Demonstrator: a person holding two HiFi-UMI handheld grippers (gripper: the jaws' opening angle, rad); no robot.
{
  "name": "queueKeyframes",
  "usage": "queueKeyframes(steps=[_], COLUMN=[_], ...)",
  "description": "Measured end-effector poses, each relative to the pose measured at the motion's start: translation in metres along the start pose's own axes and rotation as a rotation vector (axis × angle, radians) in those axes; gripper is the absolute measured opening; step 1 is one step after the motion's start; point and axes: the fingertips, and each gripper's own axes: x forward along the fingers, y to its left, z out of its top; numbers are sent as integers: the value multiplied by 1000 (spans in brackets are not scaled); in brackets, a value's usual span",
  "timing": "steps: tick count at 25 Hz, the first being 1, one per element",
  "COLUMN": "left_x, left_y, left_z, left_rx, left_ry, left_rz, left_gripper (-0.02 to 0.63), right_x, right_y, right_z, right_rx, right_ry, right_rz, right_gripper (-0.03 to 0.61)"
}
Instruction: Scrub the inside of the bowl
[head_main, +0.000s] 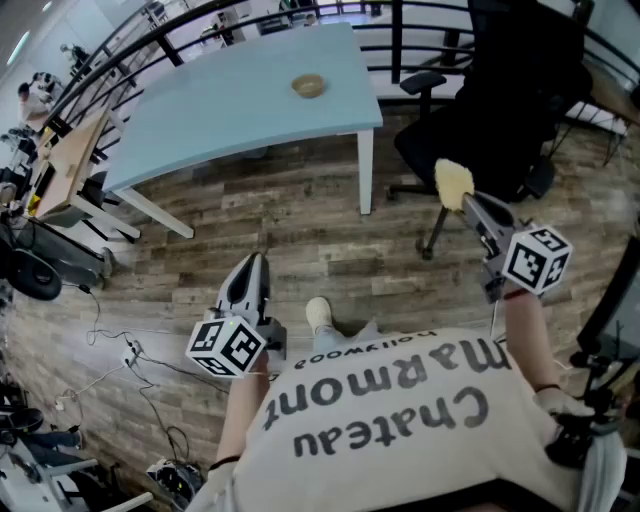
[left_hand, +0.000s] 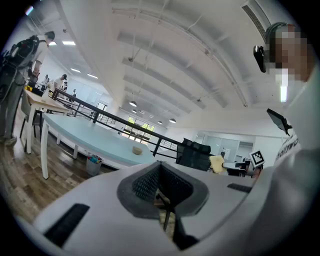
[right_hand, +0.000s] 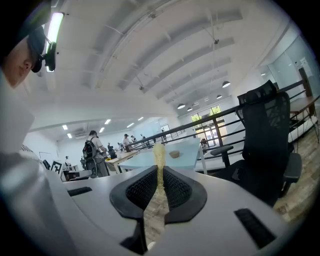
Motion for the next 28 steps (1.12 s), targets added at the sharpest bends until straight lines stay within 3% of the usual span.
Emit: queueKeyframes(steps=[11,15,18,25,28], left_x=[16,26,40,76,86], left_y=[27,49,65,98,115], left_z=[4,28,56,116,137], left_rx=[-15,-16,-13,83,127], left_ry=[18,-22,-67,-91,-109], left_rz=[-4,-31,-77,-253,-274], left_gripper=[2,2,3,2,2], right_x=[22,48,70,134,160], right_y=[-5,3,8,33,45], right_z=[2,7,12,48,53], right_rx=[12,64,61,27,26], right_ry=[2,-1,-1,-66,-79], right_rz=[-37,-41,-66,-99,-103], right_gripper=[52,52,52,52,52])
